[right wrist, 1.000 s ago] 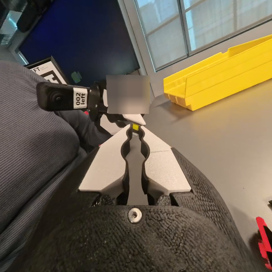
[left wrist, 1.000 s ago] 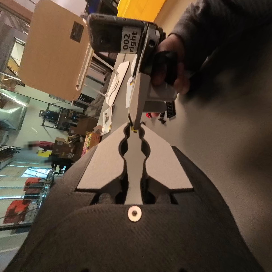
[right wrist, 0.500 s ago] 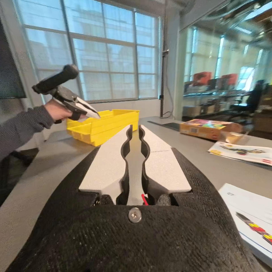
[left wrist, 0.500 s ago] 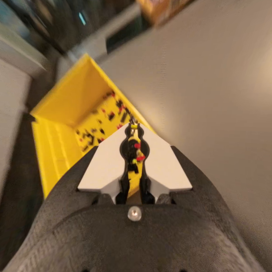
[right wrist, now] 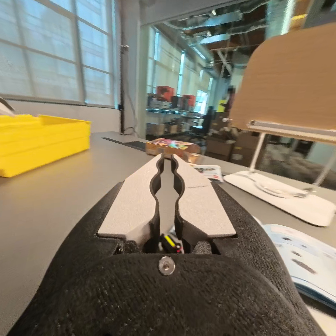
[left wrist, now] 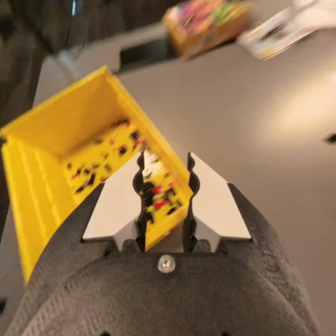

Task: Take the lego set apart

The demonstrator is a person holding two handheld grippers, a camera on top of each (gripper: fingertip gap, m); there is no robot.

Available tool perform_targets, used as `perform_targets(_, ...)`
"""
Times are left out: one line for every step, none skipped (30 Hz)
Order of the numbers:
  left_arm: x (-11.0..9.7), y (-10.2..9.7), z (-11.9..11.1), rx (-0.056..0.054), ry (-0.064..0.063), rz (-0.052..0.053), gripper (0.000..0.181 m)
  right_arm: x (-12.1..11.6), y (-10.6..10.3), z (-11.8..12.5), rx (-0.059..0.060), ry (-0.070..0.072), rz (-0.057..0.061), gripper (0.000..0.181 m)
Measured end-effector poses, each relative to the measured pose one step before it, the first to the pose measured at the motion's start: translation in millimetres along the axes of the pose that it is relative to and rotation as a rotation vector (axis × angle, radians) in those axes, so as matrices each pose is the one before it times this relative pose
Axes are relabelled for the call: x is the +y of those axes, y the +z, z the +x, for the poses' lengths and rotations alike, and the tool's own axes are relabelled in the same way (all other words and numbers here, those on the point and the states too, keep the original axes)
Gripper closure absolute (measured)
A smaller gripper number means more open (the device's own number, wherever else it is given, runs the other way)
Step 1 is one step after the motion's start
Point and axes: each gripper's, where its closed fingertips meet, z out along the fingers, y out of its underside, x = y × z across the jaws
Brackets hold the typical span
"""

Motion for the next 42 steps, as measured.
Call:
perform_targets(-14.83, -10.31, 34.48, 0.0750, 0.0601, 0.0987, 0.139, 0.97, -0.68, 4.99, 0.0388, -0.0444, -0.0031, 0.177)
perform_targets(-11.99, -4.16, 41.37, 0.1143, 0.0679, 0.0796, 0.144, 1.25, -0.28, 3.13, 0.0274, -0.0416, -0.0024, 0.177)
perform_targets(-7.80, 2.98, 44.33, 0.1403, 0.0569, 0.0506, 0.150, 1.79, 0.13, 1.90, 0.0191, -0.0385, -0.0031, 0.177)
perform_targets(-1.89, 9.84, 42.46, 0.1474, 0.0381, 0.0136, 0.152, 2.24, 0.46, 1.31, 0.0155, -0.0342, -0.0045, 0.177)
perform_targets(3.64, 15.14, 36.84, 0.1352, 0.0245, -0.0191, 0.152, 2.42, 0.55, 1.08, 0.0144, -0.0314, -0.0052, 0.177)
perform_targets(4.81, 18.49, 31.74, 0.1243, 0.0190, -0.0234, 0.152, 2.33, 0.81, 1.04, 0.0133, -0.0297, -0.0050, 0.177)
perform_targets(5.89, 20.33, 24.32, 0.0957, 0.0210, -0.0271, 0.152, 2.15, 0.82, 0.73, 0.0113, -0.0279, -0.0047, 0.177)
perform_targets(7.36, 20.68, 14.35, 0.0503, 0.0160, -0.0424, 0.152, 1.72, 0.92, 0.22, 0.0088, -0.0255, -0.0035, 0.177)
perform_targets(7.55, 19.21, 7.79, 0.0188, 0.0183, -0.0536, 0.152, 1.57, 0.81, -0.30, 0.0044, -0.0209, -0.0034, 0.177)
perform_targets(4.70, 16.87, 6.63, 0.0178, 0.0225, -0.0410, 0.152, 1.41, 0.73, -0.89, -0.0007, -0.0138, -0.0047, 0.177)
perform_targets(2.47, 13.77, 3.28, 0.0024, 0.0232, -0.0305, 0.152, 0.41, 0.27, -1.12, -0.0032, -0.0092, -0.0021, 0.177)
perform_targets(1.14, 11.04, 1.40, -0.0055, 0.0313, -0.0211, 0.152, -0.48, -0.27, -0.57, -0.0007, -0.0057, 0.0026, 0.177)
perform_targets(0.71, 9.03, -0.14, -0.0101, 0.0285, -0.0152, 0.151, -0.36, -0.36, -0.08, 0.0007, -0.0029, 0.0023, 0.177)
perform_targets(2.41, 7.12, -3.13, -0.0212, 0.0156, -0.0238, 0.150, -0.29, -0.31, 0.57, 0.0026, -0.0003, 0.0013, 0.177)
perform_targets(2.80, 5.23, -3.14, -0.0146, 0.0092, -0.0243, 0.149, -0.07, -0.11, 0.92, 0.0035, 0.0029, 0.0013, 0.177)
perform_targets(-1.22, 2.84, -1.20, 0.0044, -0.0054, 0.0034, 0.149, 0.05, 0.06, 0.89, 0.0022, 0.0065, 0.0003, 0.177)
perform_targets(-1.44, 1.19, -0.91, 0.0131, -0.0218, 0.0043, 0.149, 0.24, 0.14, 0.92, 0.0019, 0.0072, -0.0006, 0.177)
perform_targets(1.17, 1.17, -1.21, 0.0146, -0.0236, -0.0139, 0.149, 0.26, 0.07, 1.04, 0.0026, 0.0053, -0.0004, 0.177)
perform_targets(0.74, 0.34, 0.46, 0.0268, -0.0312, -0.0092, 0.154, 0.17, 0.22, 0.89, 0.0025, 0.0034, -0.0002, 0.177)
perform_targets(0.43, 0.08, 1.78, 0.0361, -0.0326, -0.0066, 0.165, 0.11, 0.01, 0.68, 0.0021, 0.0025, 0.0000, 0.177)
perform_targets(0.41, -0.91, -1.17, 0.0134, -0.0268, -0.0037, 0.166, 0.03, -0.10, 0.82, 0.0027, 0.0018, 0.0004, 0.177)
perform_targets(1.53, -1.99, -3.76, -0.0062, -0.0209, -0.0064, 0.166, -0.12, -0.11, 0.72, 0.0031, 0.0008, 0.0014, 0.177)
perform_targets(2.23, -3.58, -8.67, -0.0396, -0.0111, -0.0019, 0.166, -0.09, -0.04, 0.80, 0.0033, 0.0010, 0.0015, 0.177)
perform_targets(-0.35, -5.86, -10.00, -0.0519, 0.0041, 0.0263, 0.166, 0.12, -0.12, 1.03, 0.0045, 0.0020, 0.0003, 0.177)
perform_targets(-3.59, -8.50, -7.84, -0.0366, -0.0050, 0.0535, 0.166, 0.09, 0.12, 1.27, 0.0055, 0.0017, 0.0004, 0.177)
perform_targets(-7.49, -11.53, -5.25, -0.0159, -0.0238, 0.0791, 0.166, 0.12, 0.17, 1.00, 0.0043, 0.0022, 0.0001, 0.177)
perform_targets(-11.76, -14.56, -3.32, 0.0034, -0.0378, 0.1040, 0.166, 0.07, -0.05, 0.64, 0.0032, 0.0020, 0.0003, 0.177)
perform_targets(-14.58, -16.78, -0.56, 0.0274, -0.0454, 0.1146, 0.166, -0.10, -0.01, 0.27, 0.0016, 0.0003, 0.0008, 0.177)
perform_targets(-16.88, -18.17, 4.28, 0.0633, -0.0468, 0.1178, 0.166, -0.12, -0.06, -0.27, -0.0004, -0.0021, 0.0006, 0.177)
perform_targets(-19.38, -19.00, 6.97, 0.0821, -0.0610, 0.1233, 0.166, -0.12, 0.04, -0.60, -0.0017, -0.0039, 0.0001, 0.177)
perform_targets(-21.99, -19.35, 8.26, 0.0905, -0.0866, 0.1285, 0.167, -0.10, 0.00, -0.92, -0.0025, -0.0053, -0.0001, 0.177)
perform_targets(-23.78, -18.97, 10.22, 0.1080, -0.1170, 0.1286, 0.167, -0.02, 0.12, -1.20, -0.0035, -0.0058, -0.0002, 0.177)
perform_targets(-25.85, -18.76, 14.92, 0.1380, -0.1242, 0.1337, 0.166, -0.05, 0.11, -1.25, -0.0042, -0.0060, -0.0007, 0.177)
perform_targets(-26.65, -17.99, 18.93, 0.1494, -0.1057, 0.1364, 0.167, 0.02, 0.16, -1.15, -0.0038, -0.0056, -0.0010, 0.177)
perform_targets(-24.03, -15.54, 17.45, 0.1153, -0.0731, 0.1191, 0.167, -0.03, 0.19, -1.00, -0.0036, -0.0050, -0.0010, 0.177)
perform_targets(-17.86, -11.94, 11.32, 0.0549, -0.0380, 0.0791, 0.167, 0.10, 0.11, -0.97, -0.0042, -0.0042, -0.0008, 0.177)
perform_targets(-11.20, -9.56, 4.56, -0.0019, -0.0073, 0.0350, 0.167, -0.03, 0.21, -1.00, -0.0042, -0.0044, -0.0007, 0.177)
perform_targets(-6.89, -8.62, 0.60, -0.0365, 0.0166, 0.0048, 0.167, 0.07, 0.13, -0.67, -0.0022, -0.0044, -0.0006, 0.177)
perform_targets(-7.56, -9.26, 0.60, -0.0452, 0.0295, 0.0007, 0.167, -0.05, -0.03, -0.51, -0.0011, -0.0034, 0.0001, 0.177)
perform_targets(-12.44, -11.08, 2.32, -0.0414, 0.0405, 0.0224, 0.167, -0.05, 0.00, -0.23, -0.0005, -0.0019, 0.0002, 0.177)
perform_targets(-16.74, -13.28, -1.43, -0.0720, 0.0461, 0.0400, 0.167, 0.02, -0.01, -0.09, 0.0000, -0.0010, 0.0001, 0.177)
perform_targets(-16.62, -15.96, -14.50, -0.1584, 0.0599, 0.0273, 0.167, -0.01, 0.00, 0.11, 0.0005, -0.0006, 0.0000, 0.177)
